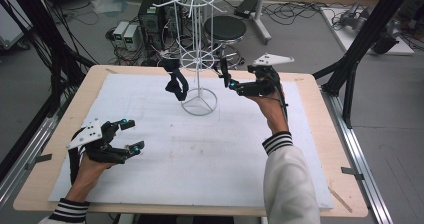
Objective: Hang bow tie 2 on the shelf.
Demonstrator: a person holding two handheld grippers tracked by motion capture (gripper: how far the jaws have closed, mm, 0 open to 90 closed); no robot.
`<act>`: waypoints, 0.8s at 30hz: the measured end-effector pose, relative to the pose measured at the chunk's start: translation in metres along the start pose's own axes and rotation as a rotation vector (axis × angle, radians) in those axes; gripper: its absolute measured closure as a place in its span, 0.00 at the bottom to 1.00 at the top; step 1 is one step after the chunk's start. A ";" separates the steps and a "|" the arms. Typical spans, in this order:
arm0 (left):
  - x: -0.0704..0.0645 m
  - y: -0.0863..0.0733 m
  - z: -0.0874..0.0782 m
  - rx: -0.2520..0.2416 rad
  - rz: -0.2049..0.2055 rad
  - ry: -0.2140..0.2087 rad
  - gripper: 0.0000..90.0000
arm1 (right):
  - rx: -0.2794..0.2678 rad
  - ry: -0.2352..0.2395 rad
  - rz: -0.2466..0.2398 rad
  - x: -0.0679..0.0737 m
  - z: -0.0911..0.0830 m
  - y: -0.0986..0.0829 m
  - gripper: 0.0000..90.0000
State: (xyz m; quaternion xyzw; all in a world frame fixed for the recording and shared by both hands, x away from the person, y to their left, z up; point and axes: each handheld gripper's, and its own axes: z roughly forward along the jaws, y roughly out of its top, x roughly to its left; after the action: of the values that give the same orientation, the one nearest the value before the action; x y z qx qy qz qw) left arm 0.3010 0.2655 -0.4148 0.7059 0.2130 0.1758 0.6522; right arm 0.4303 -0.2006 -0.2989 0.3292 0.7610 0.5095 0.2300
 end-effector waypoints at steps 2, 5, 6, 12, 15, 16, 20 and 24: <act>0.001 -0.001 -0.001 0.003 0.000 0.005 0.18 | -0.038 -0.014 0.025 -0.003 -0.017 -0.013 0.12; 0.001 0.000 -0.002 0.003 0.001 0.008 0.18 | -0.054 -0.019 0.028 -0.003 -0.029 -0.024 0.12; 0.001 0.000 -0.002 0.004 0.002 0.009 0.18 | -0.060 -0.025 0.030 -0.002 -0.042 -0.034 0.12; -0.002 0.000 -0.006 0.011 0.016 0.018 0.18 | -0.171 -0.039 0.040 0.012 -0.078 -0.066 0.12; -0.003 -0.001 -0.008 0.012 0.017 0.027 0.18 | -0.206 -0.049 0.037 0.018 -0.088 -0.079 0.12; -0.003 -0.002 -0.009 0.010 0.017 0.035 0.18 | -0.235 -0.051 0.044 0.024 -0.096 -0.090 0.12; -0.004 -0.005 -0.013 0.003 0.019 0.071 0.18 | -0.283 -0.051 0.058 0.037 -0.107 -0.114 0.12; -0.003 -0.011 -0.018 -0.003 0.019 0.109 0.18 | -0.308 -0.061 0.046 0.046 -0.111 -0.135 0.12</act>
State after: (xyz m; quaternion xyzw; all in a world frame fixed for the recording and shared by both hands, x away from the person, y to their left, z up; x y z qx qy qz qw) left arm 0.2877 0.2800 -0.4242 0.6965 0.2411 0.2205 0.6388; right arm 0.2875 -0.2716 -0.3827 0.3226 0.6587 0.6151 0.2892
